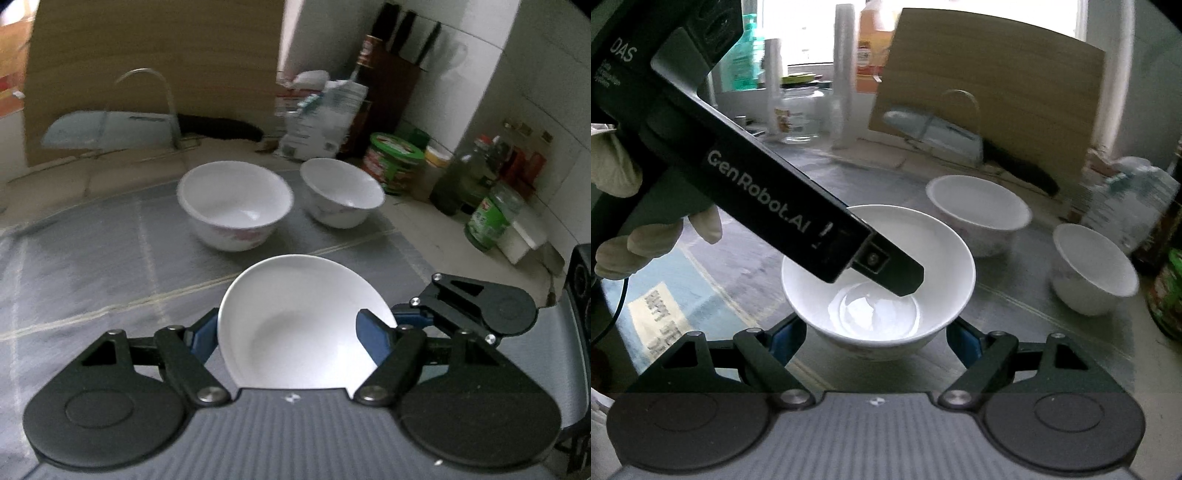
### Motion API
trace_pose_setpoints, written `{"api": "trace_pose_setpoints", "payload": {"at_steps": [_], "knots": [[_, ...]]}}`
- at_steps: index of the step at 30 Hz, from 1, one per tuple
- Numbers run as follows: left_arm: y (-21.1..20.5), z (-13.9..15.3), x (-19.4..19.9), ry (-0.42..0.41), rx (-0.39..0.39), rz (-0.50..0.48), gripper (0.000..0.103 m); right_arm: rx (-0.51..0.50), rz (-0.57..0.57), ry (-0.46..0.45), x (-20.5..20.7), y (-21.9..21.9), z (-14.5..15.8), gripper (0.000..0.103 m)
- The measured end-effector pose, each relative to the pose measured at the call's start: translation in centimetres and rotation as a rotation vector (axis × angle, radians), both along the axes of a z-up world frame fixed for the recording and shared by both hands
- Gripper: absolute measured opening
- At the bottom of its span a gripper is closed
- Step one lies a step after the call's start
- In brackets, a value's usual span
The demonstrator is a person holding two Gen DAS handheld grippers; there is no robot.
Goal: Organize plates and bowls
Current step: 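Lift the bowl with the left tool and carry it toward the plates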
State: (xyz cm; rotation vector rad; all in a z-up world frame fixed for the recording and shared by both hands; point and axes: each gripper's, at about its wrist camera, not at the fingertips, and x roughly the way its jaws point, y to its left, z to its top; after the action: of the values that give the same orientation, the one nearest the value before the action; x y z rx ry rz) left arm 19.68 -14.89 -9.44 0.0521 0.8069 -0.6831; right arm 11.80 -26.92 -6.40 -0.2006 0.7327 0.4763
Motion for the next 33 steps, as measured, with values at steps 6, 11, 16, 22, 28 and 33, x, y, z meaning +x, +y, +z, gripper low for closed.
{"api": "trace_pose_setpoints", "payload": {"at_steps": [6,11,16,22,28,33], "knots": [[3.5,-0.1,-0.3,0.008,0.011,0.064,0.076,0.01,0.071,0.019,0.9,3.3,-0.2,0.086],[6.2,-0.4,-0.5,0.015,0.021,0.11,0.076,0.02,0.122,0.036,1.4,5.8,-0.5,0.086],[8.2,-0.8,-0.7,0.027,0.022,0.132,0.076,0.017,0.148,0.051,1.6,7.5,-1.0,0.086],[9.0,-1.2,-0.7,0.038,0.021,0.133,0.076,0.011,0.152,0.066,1.4,8.2,-1.2,0.086],[9.3,-1.4,-0.7,0.046,0.018,0.129,0.076,0.009,0.15,0.076,1.8,8.6,-1.6,0.086],[9.4,-1.7,-0.8,0.042,0.019,0.13,0.078,0.007,0.147,0.076,1.7,8.8,-1.7,0.086]]}}
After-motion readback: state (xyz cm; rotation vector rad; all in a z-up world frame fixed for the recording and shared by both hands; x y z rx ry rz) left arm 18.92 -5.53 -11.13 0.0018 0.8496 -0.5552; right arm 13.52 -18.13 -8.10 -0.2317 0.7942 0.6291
